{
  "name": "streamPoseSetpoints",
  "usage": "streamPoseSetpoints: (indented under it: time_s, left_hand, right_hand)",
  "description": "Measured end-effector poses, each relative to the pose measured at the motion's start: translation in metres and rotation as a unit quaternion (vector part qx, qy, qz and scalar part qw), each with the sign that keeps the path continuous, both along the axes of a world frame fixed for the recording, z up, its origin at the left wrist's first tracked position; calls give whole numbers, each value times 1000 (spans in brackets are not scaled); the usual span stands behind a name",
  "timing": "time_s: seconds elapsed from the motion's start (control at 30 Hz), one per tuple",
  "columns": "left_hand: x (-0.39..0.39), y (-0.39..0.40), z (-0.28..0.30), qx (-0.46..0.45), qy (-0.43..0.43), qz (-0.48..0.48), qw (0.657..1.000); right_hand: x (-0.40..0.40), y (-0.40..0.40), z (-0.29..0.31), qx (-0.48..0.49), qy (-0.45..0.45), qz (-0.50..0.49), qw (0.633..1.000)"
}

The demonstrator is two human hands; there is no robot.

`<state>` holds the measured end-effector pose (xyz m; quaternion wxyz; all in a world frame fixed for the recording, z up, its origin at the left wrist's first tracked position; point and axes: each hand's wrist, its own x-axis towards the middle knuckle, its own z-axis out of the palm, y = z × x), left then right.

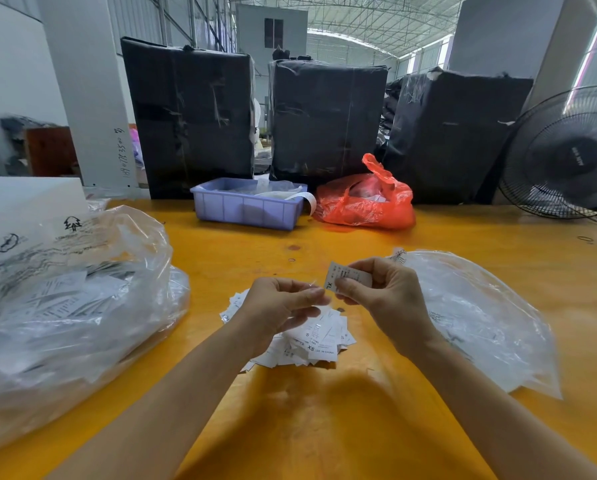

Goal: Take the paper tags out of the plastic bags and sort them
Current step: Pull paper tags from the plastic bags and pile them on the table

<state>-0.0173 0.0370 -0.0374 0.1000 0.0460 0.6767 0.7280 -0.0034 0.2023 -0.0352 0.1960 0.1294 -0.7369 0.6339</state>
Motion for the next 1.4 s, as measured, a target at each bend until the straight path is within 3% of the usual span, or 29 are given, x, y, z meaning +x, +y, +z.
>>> streamPoseSetpoints:
  time_s: [0.23, 0.63, 1.13, 1.3, 1.4]
  left_hand:
    - [0, 0, 0, 8, -5, -1, 1000]
    - [1, 0, 2, 11, -9, 4, 1000]
    - [3, 2, 4, -16, 8, -18, 1000]
    - [3, 1, 4, -21, 12, -13, 1000]
    - [2, 0, 4, -29, 16, 0, 999]
  right_hand:
    - [1, -2, -3, 73, 15, -30, 997]
    - [1, -2, 0, 13, 18, -31, 999]
    - [-1, -2, -5, 127, 63, -94, 985]
    - [0, -3, -6, 170, 78, -86, 978]
    - [0, -2, -5, 180, 43, -56, 981]
